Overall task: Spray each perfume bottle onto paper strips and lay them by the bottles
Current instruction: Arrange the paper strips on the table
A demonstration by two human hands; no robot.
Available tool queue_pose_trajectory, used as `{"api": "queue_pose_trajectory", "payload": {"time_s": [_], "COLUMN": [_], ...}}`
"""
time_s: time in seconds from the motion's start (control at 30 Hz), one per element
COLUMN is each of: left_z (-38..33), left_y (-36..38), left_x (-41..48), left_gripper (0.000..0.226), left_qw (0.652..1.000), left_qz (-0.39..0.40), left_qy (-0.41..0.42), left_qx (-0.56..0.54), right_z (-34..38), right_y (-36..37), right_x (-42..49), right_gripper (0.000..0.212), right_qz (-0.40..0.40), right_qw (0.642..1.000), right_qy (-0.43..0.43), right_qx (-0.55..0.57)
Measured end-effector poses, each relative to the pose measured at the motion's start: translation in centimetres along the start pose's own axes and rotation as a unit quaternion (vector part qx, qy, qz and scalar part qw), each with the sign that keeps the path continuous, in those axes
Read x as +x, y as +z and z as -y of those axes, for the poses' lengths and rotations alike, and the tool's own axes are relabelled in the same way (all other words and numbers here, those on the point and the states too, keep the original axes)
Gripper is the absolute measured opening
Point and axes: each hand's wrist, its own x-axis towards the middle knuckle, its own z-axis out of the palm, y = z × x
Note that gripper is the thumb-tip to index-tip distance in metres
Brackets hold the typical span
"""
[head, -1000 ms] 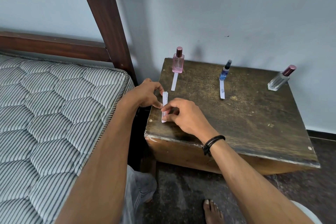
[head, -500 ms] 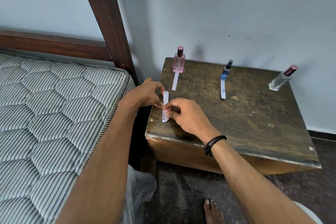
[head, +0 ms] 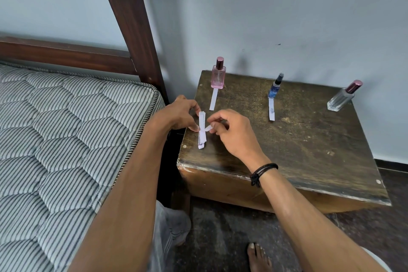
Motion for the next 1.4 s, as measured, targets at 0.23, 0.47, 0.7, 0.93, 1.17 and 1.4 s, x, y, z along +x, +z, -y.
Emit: {"api": "queue_pose_trajectory", "payload": {"time_s": [0.23, 0.47, 0.7, 0.93, 1.17, 1.4], "left_z": [0.5, 0.2, -0.2, -0.4, -0.9, -1.1], "left_y": [-0.5, -0.4, 0.3, 1.0, 1.2, 1.2], "left_x": [-0.1, 0.0, 0.3, 0.5, 0.6, 0.6], "left_gripper": [0.045, 0.055, 0.043, 0.034, 0.040, 0.030], "left_qw": [0.999, 0.997, 0.996, 0.994, 0.994, 0.994], "left_qz": [-0.006, -0.006, -0.043, -0.071, -0.074, -0.073], "left_qy": [0.001, -0.007, -0.008, -0.024, -0.024, -0.033], "left_qx": [-0.052, -0.074, -0.076, -0.075, -0.083, -0.080], "right_z": [0.4, 0.6, 0.6, 0.6, 0.5, 0.5], "right_y": [-1.0, -1.5, -1.5, -1.5, -1.8, -2.2], "right_x": [0.4, 0.6, 0.6, 0.6, 0.8, 0.9], "right_gripper": [0.018, 0.021, 0.020, 0.020, 0.020, 0.024], "right_qz": [-0.028, -0.039, -0.034, -0.028, -0.044, -0.054], "right_qw": [0.999, 0.996, 0.996, 0.997, 0.996, 0.996], "right_qy": [0.028, 0.039, 0.042, 0.043, 0.038, 0.032], "right_qx": [0.030, 0.066, 0.066, 0.060, 0.063, 0.060]}}
